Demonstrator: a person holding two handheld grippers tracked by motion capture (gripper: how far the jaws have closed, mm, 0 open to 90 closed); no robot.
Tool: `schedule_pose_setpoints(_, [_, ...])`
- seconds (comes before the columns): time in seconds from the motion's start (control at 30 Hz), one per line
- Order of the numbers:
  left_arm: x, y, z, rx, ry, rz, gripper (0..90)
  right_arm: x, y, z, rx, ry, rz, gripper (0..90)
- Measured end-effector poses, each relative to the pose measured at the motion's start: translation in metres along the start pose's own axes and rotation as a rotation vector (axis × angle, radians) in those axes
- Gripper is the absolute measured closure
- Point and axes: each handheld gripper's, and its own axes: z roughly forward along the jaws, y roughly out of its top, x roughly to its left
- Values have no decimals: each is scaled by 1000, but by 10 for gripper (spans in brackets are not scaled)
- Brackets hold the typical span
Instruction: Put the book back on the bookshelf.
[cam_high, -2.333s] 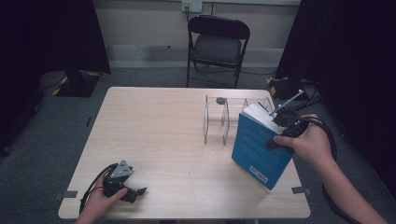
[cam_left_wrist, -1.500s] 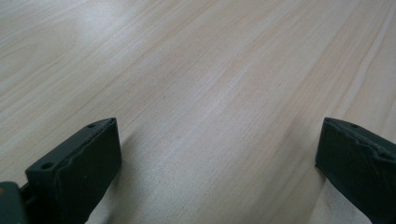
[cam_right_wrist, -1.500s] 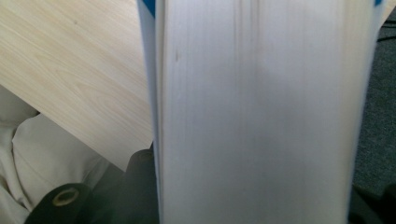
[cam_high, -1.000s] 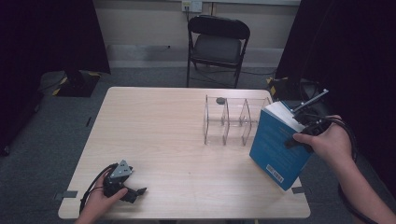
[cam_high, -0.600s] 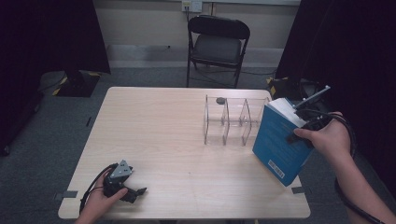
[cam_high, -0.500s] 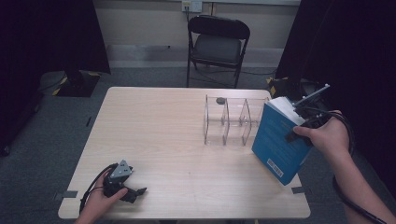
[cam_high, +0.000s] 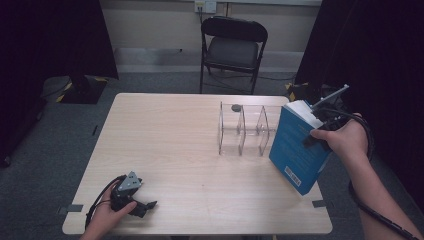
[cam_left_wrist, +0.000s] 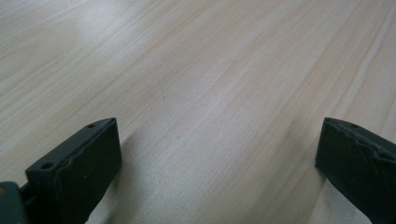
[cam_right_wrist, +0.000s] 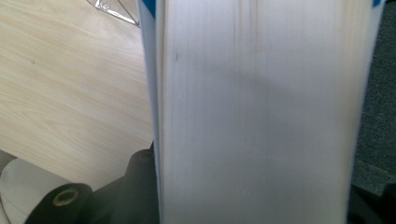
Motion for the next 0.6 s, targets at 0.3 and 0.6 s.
schedule_pose_setpoints(0.3, [0,0,0,-1,0,0,0,-1,11,4,-11,-14,22,617])
schedule_pose_setpoints(0.6, [0,0,0,0,0,1,0,-2,20,8,-25,-31,42,617])
